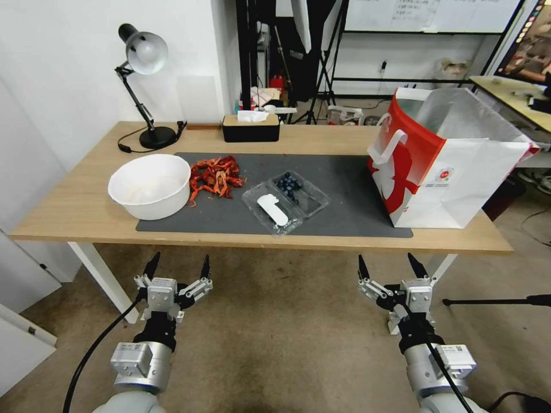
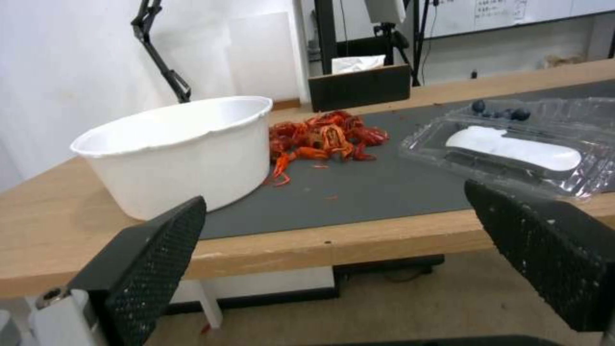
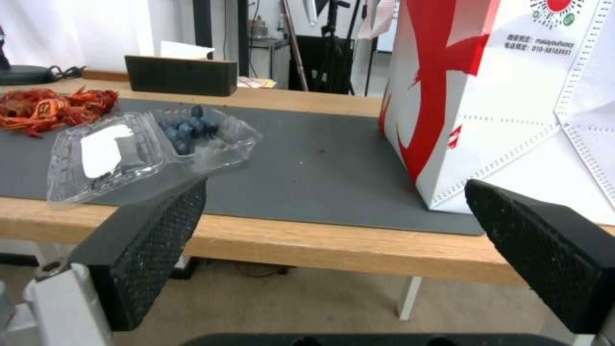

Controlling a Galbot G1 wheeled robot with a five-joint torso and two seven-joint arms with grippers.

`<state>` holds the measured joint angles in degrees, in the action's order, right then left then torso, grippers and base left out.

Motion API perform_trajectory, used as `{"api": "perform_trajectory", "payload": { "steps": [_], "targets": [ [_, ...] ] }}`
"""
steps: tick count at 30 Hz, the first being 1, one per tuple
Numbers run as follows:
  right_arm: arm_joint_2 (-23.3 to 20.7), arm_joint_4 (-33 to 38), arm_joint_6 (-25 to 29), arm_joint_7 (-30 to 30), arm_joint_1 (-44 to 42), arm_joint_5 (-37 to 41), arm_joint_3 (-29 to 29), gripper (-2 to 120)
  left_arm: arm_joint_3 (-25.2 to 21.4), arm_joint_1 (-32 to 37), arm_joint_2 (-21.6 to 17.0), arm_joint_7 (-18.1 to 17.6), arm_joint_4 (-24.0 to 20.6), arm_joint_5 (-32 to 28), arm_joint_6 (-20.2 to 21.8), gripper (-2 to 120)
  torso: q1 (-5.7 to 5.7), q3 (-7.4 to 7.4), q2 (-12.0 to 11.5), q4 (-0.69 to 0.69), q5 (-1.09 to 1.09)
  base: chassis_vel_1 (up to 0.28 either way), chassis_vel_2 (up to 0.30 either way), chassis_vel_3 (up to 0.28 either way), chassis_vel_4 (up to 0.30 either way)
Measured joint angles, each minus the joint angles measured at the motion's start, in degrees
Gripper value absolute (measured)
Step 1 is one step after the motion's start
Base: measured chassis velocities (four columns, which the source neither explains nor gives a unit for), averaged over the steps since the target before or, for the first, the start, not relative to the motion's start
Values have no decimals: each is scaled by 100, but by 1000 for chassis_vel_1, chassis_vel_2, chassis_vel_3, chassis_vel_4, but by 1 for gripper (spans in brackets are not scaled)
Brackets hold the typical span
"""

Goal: Close the takeout container lid, then place the container into the takeout bag.

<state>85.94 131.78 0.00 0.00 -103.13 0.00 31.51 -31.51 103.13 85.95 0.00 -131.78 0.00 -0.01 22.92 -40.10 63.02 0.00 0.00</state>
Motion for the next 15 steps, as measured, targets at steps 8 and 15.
{"api": "perform_trajectory", "payload": {
  "steps": [8, 15],
  "targets": [
    [0, 0, 0, 0, 0, 0, 0, 100, 0, 0, 0, 0, 0, 0, 0, 100, 0, 0, 0, 0, 0, 0, 0, 0, 0],
    [0, 0, 0, 0, 0, 0, 0, 100, 0, 0, 0, 0, 0, 0, 0, 100, 0, 0, 0, 0, 0, 0, 0, 0, 0]
  ]
}}
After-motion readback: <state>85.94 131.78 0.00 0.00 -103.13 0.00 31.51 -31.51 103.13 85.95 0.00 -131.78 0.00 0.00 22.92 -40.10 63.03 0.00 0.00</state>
